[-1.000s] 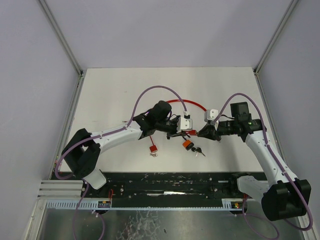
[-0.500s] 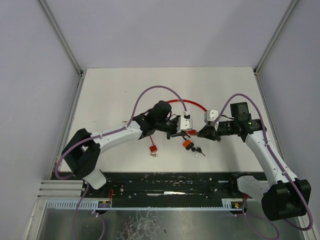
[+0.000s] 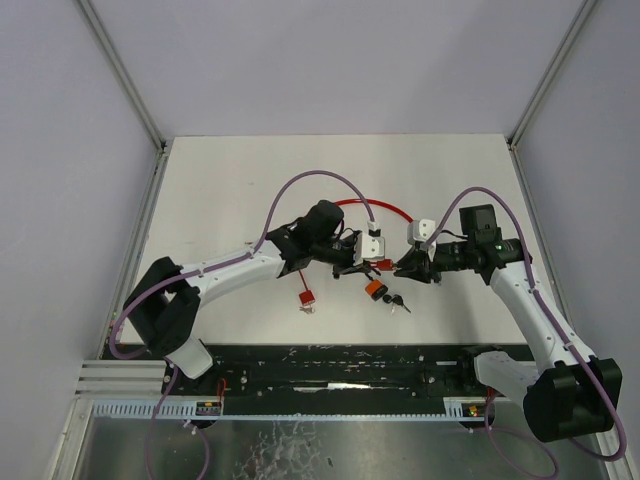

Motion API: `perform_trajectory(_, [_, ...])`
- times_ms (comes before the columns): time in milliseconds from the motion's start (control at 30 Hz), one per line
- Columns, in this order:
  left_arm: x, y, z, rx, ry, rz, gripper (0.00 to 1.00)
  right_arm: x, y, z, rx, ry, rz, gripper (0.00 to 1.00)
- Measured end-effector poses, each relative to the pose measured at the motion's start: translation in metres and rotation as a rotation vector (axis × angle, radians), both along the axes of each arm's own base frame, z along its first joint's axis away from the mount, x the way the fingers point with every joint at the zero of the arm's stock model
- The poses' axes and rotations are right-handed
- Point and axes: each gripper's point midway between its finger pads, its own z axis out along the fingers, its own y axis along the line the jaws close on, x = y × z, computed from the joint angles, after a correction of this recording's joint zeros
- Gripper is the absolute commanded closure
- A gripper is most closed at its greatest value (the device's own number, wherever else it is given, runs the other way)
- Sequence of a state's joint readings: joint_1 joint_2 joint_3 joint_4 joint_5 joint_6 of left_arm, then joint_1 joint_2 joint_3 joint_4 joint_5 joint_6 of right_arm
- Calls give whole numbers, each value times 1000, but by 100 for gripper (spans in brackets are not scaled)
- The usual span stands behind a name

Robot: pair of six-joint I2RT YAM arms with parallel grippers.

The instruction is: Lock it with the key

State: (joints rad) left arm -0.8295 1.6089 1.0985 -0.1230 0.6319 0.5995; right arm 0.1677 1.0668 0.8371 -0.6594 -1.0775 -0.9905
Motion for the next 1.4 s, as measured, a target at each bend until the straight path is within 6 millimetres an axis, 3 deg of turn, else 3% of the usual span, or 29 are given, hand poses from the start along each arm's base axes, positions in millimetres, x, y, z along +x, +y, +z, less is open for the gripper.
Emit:
perform_trajectory(400, [-3, -1, 0, -3, 11, -14, 100, 2, 0, 4, -1, -19, -14, 71])
perform_trajectory(867, [-2, -2, -3, 10, 19, -16, 100, 1, -2, 2, -14, -20, -12, 100])
perform_trajectory(1167, [-1, -3, -8, 35, 31, -34, 100, -3, -5, -5, -82, -103, 34, 100])
perform_trajectory(1400, [4, -6, 1, 6, 49, -77, 100, -6, -12, 7, -135, -262, 43, 100])
